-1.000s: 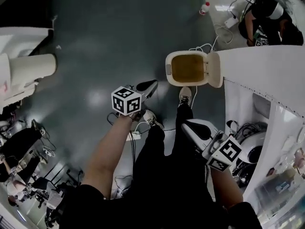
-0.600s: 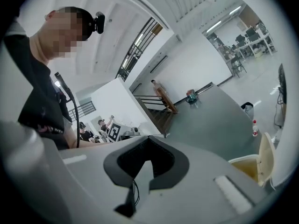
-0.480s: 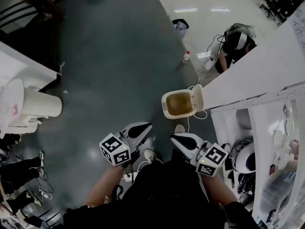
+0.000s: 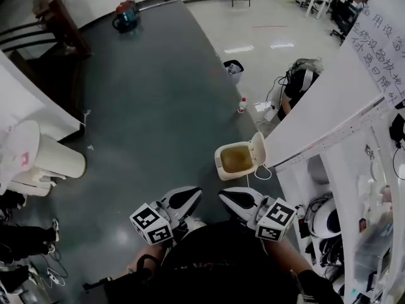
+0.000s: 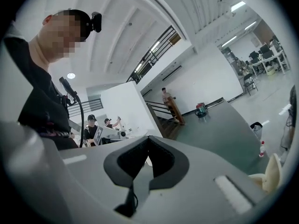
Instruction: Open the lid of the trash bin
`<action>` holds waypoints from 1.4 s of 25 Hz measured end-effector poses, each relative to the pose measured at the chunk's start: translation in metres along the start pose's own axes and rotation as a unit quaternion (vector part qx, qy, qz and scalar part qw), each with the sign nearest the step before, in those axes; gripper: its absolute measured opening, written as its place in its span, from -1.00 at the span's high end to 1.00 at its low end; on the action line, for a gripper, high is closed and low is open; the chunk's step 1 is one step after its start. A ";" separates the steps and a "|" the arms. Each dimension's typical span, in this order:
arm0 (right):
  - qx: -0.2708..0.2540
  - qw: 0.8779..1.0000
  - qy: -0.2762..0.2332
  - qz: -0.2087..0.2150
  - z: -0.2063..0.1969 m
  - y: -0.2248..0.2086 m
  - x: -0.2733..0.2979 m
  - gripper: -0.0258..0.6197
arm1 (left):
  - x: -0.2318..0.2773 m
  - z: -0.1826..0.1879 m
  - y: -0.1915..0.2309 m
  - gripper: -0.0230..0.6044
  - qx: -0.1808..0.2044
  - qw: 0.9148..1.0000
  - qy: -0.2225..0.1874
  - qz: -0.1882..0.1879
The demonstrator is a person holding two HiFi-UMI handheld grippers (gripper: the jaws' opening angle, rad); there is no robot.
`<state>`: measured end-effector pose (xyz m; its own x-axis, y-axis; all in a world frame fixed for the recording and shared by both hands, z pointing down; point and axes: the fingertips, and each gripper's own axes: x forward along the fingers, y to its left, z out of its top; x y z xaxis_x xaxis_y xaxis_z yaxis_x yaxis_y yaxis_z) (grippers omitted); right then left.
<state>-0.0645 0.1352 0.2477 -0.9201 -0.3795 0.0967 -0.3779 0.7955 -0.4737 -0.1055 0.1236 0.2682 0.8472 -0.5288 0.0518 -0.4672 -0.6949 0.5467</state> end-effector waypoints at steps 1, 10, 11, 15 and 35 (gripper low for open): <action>-0.006 1.000 0.000 0.002 0.000 0.007 0.000 0.90 | -0.001 0.001 -0.009 0.92 0.007 1.000 -0.001 -0.009; -0.027 1.000 -0.004 0.008 -0.012 0.043 -0.006 0.90 | -0.016 -0.009 -0.054 0.92 0.068 0.997 0.012 -0.039; -0.029 1.000 -0.004 0.009 -0.013 0.046 -0.007 0.90 | -0.018 -0.010 -0.055 0.92 0.068 0.997 0.009 -0.038; -0.033 0.999 -0.007 0.013 -0.016 0.055 -0.013 0.90 | -0.024 -0.012 -0.060 0.92 0.054 0.998 -0.001 -0.032; -0.020 1.000 0.016 0.001 -0.037 0.054 -0.028 0.90 | -0.024 -0.027 -0.062 0.92 0.017 1.000 -0.007 -0.023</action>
<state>-0.0634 0.2061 0.2517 -0.9230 -0.3643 0.1238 -0.3802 0.8147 -0.4379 -0.0899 0.1924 0.2560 0.8645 -0.5024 0.0148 -0.4359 -0.7347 0.5198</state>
